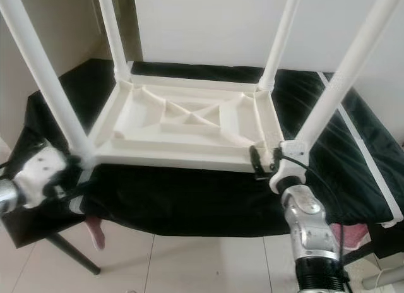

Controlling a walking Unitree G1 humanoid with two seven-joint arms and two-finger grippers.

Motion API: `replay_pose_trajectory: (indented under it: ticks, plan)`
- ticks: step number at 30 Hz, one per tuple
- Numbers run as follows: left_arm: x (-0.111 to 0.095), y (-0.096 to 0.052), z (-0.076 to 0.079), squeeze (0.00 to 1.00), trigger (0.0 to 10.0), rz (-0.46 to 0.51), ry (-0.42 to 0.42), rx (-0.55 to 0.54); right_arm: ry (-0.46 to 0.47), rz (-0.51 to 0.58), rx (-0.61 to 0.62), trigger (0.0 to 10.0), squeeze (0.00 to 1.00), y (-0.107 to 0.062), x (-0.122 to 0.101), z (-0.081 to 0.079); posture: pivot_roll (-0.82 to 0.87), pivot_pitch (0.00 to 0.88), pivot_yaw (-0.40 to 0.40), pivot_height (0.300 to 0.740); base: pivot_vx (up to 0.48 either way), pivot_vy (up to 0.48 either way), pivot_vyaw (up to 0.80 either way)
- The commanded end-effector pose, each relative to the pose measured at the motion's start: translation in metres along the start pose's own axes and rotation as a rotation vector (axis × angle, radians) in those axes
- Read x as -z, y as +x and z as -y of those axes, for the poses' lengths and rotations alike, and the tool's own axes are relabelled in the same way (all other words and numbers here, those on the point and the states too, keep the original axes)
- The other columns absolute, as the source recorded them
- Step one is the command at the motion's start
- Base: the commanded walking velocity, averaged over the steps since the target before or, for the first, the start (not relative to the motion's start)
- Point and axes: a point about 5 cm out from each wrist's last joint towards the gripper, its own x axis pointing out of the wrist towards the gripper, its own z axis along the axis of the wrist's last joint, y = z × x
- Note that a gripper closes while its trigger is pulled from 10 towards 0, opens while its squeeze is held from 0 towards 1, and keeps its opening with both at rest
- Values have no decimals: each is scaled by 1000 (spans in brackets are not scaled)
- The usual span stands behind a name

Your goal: Building children table

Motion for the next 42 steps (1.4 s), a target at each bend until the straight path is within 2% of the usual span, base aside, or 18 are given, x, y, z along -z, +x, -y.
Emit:
replay_pose_trajectory:
  ticks: [1, 4, 5, 6, 7, 9, 10, 11, 12, 13, 14, 16, 23, 25, 27, 31, 37, 42]
  plan:
    - [2, -3, -1, 0, 10000, -6, -6, 19, -6, 32, 42, 10000, 0, 0, -5, 12, 23, 29, -29, 740, 0, 0, 0]
    - [12, -12, -9, 0, 10000, -67, -3, -13, -13, 32, 53, 10000, 0, 0, -6, 17, 26, 35, -27, 740, 0, 0, 0]
    - [20, -19, -20, 0, 10000, -133, 2, -82, -24, 32, 65, 10000, 0, -1, -5, 22, 27, 40, -24, 740, 0, 0, 0]
    - [20, -19, -20, 0, 10000, -133, 2, -82, -24, 32, 65, 10000, 0, -1, -5, 22, 27, 40, -24, 740, 0, 0, 0]
    - [23, -22, -32, 0, 10000, -163, 11, -163, -30, 31, 68, 10000, 0, -2, -5, 24, 32, 45, -24, 740, 0, 0, 0]
    - [23, -22, -32, 0, 10000, -163, 11, -163, -30, 31, 68, 10000, 0, -2, -5, 24, 32, 45, -24, 740, 0, 0, 0]
    - [23, -24, -45, 0, 10000, -181, 25, -266, -33, 29, 72, 10000, 0, -2, -5, 26, 31, 47, -23, 740, 0, 0, 0]
    - [23, -24, -45, 0, 10000, -181, 25, -266, -33, 29, 72, 10000, 0, -2, -5, 26, 31, 47, -23, 740, 0, 0, 0]
    - [17, -25, -59, 0, 10000, -159, 27, -369, -36, 23, 80, 10000, 0, -3, -3, 29, 30, 50, -19, 740, 0, 0, 0]
    - [17, -25, -59, 0, 10000, -159, 27, -369, -36, 23, 80, 10000, 0, -3, -3, 29, 30, 50, -19, 740, 0, 0, 0]
    - [12, -26, -67, 0, 10000, -139, 24, -431, -38, 19, 84, 10000, 0, -4, -2, 31, 30, 50, -19, 740, 0, 0, 0]
    - [-9, -18, -83, 0, 10000, -34, -11, -519, -37, 7, 96, 10000, 0, -7, 2, 34, 21, 51, -15, 740, 0, 0, 0]
    - [-37, -7, -109, 0, 10000, 101, -68, -640, -21, -36, 63, 10000, 0, -13, 13, 24, 2, 47, -6, 740, 0, 0, 0]
    - [-38, -6, -110, 0, 10000, 106, -71, -646, -19, -39, 57, 10000, 0, -14, 14, 23, 2, 47, -6, 740, 0, 0, 0]
    - [-45, -4, -118, 0, 10000, 91, -48, -704, -26, -70, -2, 10000, 0, -18, 21, 13, -5, 46, -2, 740, 0, 0, 0]
    - [-45, -3, -120, 0, 10000, 86, -44, -714, -27, -74, -12, 10000, 0, -19, 23, 11, -9, 45, -1, 740, 0, 0, 0]
    - [-56, 7, -133, 0, 10000, 105, -113, -824, 33, -121, -71, 10000, 0, -34, 37, -17, -26, 49, 2, 740, 0, 0, 0]
    - [-61, 14, -132, 0, 10000, 146, -152, -814, 50, -136, -73, 10000, 0, -37, 40, -23, -36, 52, 5, 740, 0, 0, 0]
